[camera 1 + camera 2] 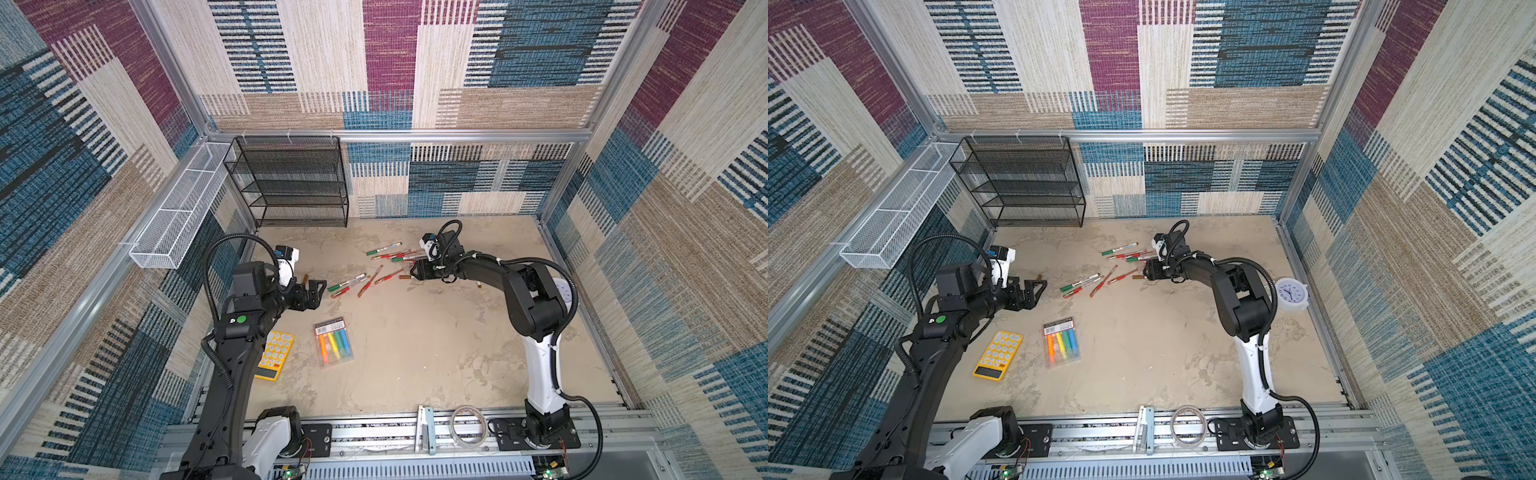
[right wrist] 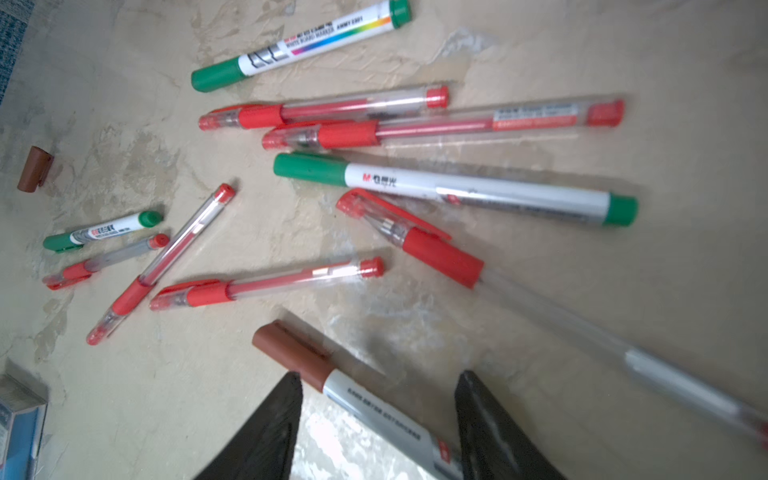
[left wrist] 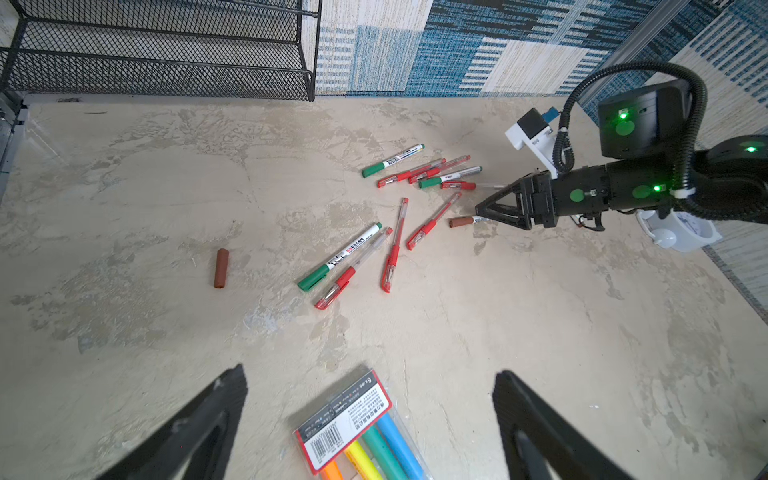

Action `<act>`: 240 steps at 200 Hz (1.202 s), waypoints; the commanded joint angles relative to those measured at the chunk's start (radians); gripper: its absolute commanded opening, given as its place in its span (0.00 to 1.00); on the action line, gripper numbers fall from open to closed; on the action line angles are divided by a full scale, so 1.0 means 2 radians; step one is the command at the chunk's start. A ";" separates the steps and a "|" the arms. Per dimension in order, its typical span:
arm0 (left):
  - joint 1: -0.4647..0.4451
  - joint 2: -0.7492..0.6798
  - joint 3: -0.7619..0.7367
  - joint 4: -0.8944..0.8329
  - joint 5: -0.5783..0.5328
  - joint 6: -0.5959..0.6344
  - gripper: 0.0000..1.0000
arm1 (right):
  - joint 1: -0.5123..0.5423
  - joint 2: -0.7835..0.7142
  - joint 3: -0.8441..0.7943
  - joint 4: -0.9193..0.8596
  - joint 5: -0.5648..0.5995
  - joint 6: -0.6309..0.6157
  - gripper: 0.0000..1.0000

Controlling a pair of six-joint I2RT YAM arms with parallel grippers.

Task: Open the pen caps
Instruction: 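Grasp a second brown-capped marker with the right gripper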

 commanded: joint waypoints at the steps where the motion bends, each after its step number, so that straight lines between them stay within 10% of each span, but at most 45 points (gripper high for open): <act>1: 0.000 0.000 0.003 0.008 0.007 -0.009 0.96 | 0.001 -0.033 -0.038 0.004 -0.014 0.000 0.62; 92: 0.000 -0.001 -0.001 0.010 0.009 -0.009 0.96 | 0.033 -0.157 -0.201 0.014 -0.010 0.015 0.57; 240: 0.001 0.003 0.003 0.010 0.009 -0.008 0.95 | 0.066 -0.044 0.023 -0.245 0.098 -0.148 0.47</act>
